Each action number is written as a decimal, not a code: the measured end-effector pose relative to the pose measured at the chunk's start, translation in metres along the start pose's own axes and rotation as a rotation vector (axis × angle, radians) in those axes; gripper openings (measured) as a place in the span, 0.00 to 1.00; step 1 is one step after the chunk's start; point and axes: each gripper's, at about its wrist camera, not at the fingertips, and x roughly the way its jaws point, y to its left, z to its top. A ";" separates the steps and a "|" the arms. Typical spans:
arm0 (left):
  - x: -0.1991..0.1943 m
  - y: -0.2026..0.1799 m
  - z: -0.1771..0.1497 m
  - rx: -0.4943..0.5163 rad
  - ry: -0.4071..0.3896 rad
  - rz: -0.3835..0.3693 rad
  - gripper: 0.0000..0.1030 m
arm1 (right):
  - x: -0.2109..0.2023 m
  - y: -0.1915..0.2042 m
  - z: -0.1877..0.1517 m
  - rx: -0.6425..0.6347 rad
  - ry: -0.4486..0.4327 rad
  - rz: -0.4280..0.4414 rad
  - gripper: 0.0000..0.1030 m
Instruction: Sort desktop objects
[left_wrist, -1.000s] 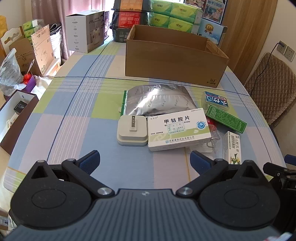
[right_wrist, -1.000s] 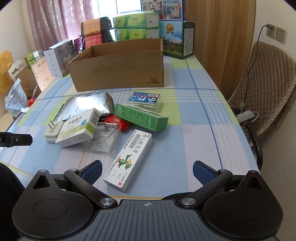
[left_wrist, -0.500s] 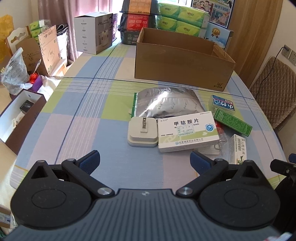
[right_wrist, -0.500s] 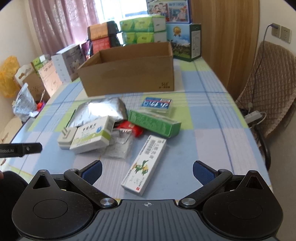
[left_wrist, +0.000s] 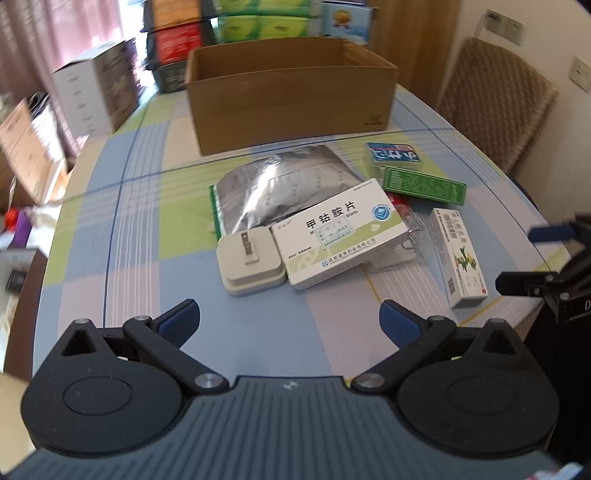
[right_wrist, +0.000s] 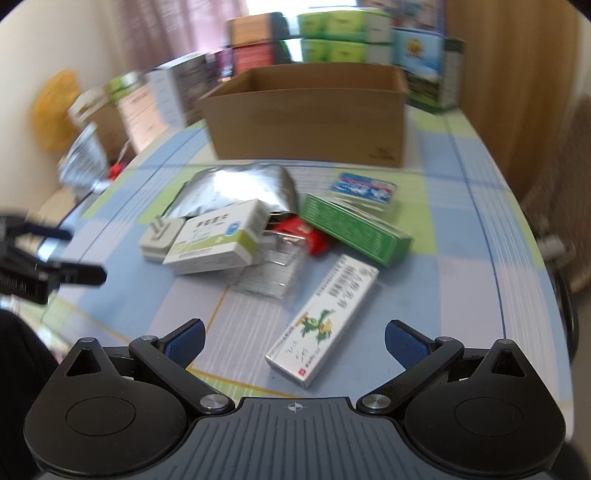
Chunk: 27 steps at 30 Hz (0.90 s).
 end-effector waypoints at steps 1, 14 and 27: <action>0.002 0.003 0.003 0.025 0.002 -0.013 0.99 | 0.002 0.002 0.003 -0.044 0.008 0.009 0.98; 0.051 0.035 0.014 0.456 0.072 -0.083 0.98 | 0.051 0.066 0.054 -0.794 0.056 0.143 0.95; 0.110 0.045 0.030 0.670 0.071 -0.269 0.86 | 0.144 0.083 0.081 -1.073 0.230 0.249 0.82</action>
